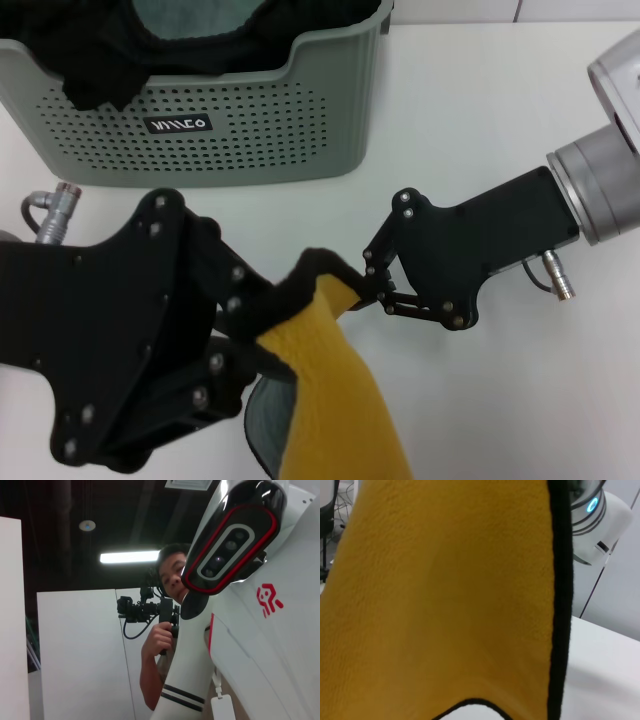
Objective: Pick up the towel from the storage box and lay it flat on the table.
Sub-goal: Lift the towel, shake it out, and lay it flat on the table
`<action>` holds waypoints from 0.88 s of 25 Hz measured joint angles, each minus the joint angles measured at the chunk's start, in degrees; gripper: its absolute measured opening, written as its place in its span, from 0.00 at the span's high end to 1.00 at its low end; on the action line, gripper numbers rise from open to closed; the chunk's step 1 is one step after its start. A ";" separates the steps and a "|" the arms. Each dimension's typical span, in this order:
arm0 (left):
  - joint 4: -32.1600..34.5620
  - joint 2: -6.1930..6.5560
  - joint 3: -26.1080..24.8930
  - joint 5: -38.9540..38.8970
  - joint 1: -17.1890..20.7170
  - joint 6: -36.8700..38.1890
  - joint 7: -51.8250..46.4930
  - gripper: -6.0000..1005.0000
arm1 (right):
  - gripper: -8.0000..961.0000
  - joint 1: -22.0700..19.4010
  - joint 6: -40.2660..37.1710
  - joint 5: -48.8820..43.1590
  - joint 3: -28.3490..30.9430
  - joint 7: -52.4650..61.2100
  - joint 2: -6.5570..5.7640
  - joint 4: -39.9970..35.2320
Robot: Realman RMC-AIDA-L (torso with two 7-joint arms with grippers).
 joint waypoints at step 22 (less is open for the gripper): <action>-5.10 0.11 -13.60 2.47 15.11 -0.28 -13.49 0.98 | 0.98 -19.56 4.89 20.32 8.60 28.70 -0.06 -29.41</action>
